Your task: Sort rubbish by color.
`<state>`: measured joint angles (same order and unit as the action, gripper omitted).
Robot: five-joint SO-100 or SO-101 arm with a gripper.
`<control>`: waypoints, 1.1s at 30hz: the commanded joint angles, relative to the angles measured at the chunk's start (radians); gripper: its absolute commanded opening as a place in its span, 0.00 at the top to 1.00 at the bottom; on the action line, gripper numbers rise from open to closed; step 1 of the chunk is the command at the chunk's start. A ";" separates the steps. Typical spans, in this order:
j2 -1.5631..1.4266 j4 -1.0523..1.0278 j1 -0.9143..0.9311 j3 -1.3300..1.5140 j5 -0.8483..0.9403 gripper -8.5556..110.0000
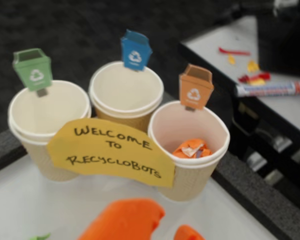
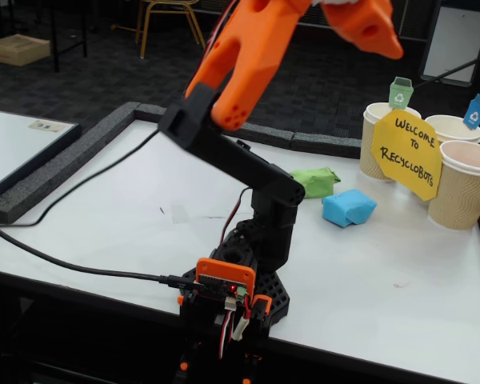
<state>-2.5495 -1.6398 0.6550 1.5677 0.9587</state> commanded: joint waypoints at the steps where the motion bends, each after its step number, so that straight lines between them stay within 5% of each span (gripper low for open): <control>1: -0.114 -0.005 -0.061 0.037 -0.066 0.93; 33: -0.557 -0.083 -0.189 0.336 -0.236 0.93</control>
<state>-3.0787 -1.7181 0.4909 1.8991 0.7486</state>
